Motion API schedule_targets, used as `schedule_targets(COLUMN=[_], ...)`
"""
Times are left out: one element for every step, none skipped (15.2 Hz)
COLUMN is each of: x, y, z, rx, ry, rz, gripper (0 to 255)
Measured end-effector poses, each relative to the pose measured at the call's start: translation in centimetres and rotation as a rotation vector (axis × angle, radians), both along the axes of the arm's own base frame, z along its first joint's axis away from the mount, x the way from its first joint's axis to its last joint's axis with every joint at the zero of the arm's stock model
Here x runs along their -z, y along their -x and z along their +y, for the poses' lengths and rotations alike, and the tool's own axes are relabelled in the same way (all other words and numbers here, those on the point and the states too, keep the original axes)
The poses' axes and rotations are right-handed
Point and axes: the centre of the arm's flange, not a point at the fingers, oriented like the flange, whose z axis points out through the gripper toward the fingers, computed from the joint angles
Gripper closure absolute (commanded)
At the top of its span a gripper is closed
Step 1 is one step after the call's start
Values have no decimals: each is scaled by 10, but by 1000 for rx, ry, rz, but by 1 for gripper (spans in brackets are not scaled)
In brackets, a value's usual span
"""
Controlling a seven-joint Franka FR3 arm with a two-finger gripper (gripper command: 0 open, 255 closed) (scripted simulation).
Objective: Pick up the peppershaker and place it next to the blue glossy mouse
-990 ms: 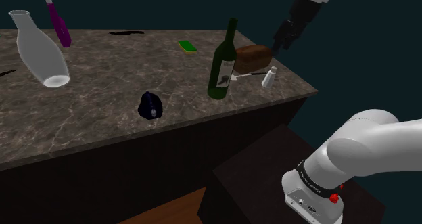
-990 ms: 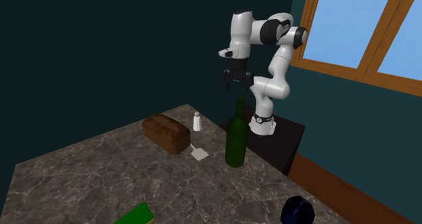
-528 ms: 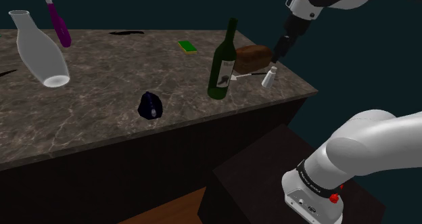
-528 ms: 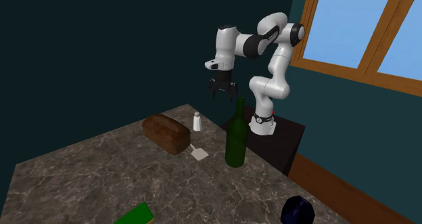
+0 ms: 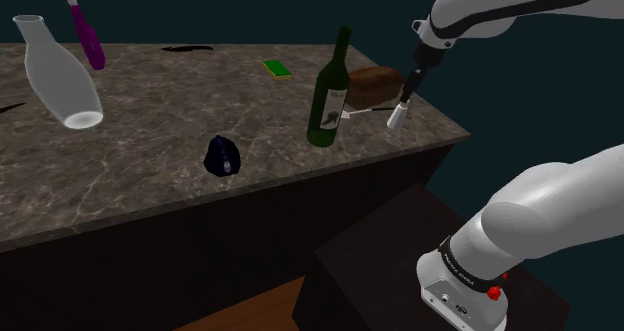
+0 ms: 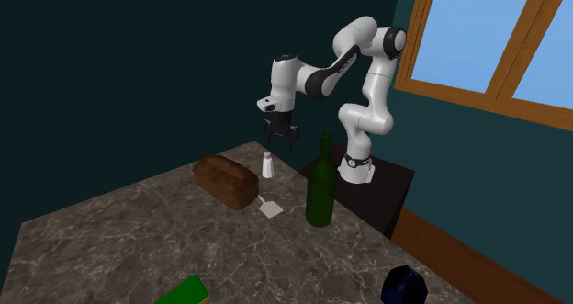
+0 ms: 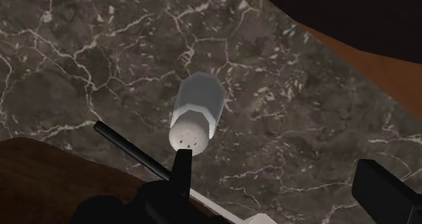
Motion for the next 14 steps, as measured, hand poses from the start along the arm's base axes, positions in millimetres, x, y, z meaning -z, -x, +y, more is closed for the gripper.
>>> schedule_targets(x=[8, 15, 21, 26, 31, 36, 42, 46, 52, 57, 64, 68, 70, 70], y=[-6, -13, -18, -20, -21, -23, -22, -23, -24, -24, -25, -26, -26, -26], z=[-8, -17, -26, -30, -32, -34, -35, -36, -36, -37, -38, -38, -38, -38], rx=[-14, -28, -42, -50, -55, -58, -59, -59, -60, -60, -60, -60, -60, -60], ry=[8, 17, 26, 32, 35, 36, 37, 37, 37, 38, 38, 38, 38, 38], rz=[3, 6, 9, 10, 11, 11, 11, 11, 12, 12, 12, 12, 12, 11], gripper=[0, 0, 0, 0, 0, 0, 0, 0, 0, 0, 0, 0, 0, 0])
